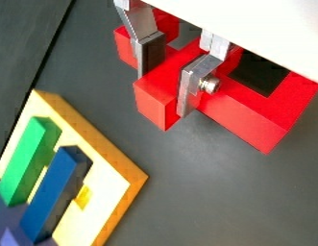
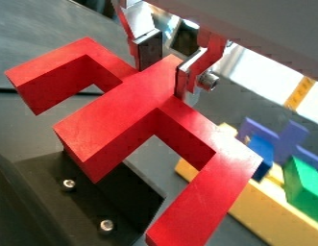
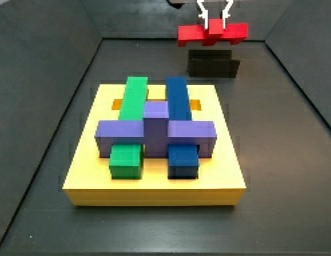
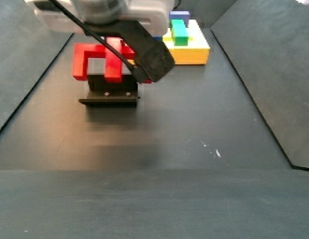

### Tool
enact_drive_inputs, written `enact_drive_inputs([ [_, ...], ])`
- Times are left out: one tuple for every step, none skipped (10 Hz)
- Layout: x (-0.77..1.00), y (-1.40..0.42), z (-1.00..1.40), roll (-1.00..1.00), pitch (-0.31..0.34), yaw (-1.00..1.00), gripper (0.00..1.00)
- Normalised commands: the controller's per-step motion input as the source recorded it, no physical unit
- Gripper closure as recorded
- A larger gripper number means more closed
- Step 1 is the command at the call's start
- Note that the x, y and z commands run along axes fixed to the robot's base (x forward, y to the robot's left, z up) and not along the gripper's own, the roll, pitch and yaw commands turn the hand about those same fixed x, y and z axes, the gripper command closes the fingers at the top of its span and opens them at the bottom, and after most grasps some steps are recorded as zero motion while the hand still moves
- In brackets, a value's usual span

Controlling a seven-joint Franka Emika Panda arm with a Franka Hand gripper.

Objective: Pick up the red object. Move up. Place the red object on the fixture. Regrasp the red object. Move to above the board. Insert the red object.
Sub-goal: Place the red object on the fixture.

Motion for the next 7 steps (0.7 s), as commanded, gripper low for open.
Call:
enact_drive_inputs([
  [0.09, 0.00, -0.33, -0.33, 0.034, 0.34, 1.00],
  [0.24, -0.05, -0.39, 0.00, 0.097, 0.05, 1.00],
  [0.27, 0.00, -0.40, 0.00, 0.086, 0.00, 1.00],
  [0.18, 0.00, -0.37, 0.00, 0.006, 0.00, 1.00],
  [0.15, 0.00, -0.32, -0.03, 0.009, 0.00, 1.00],
  [0.10, 0.06, -0.22, -0.17, 0.034, 0.00, 1.00],
  [0.07, 0.12, -0.12, -0.48, 0.000, 0.00, 1.00],
])
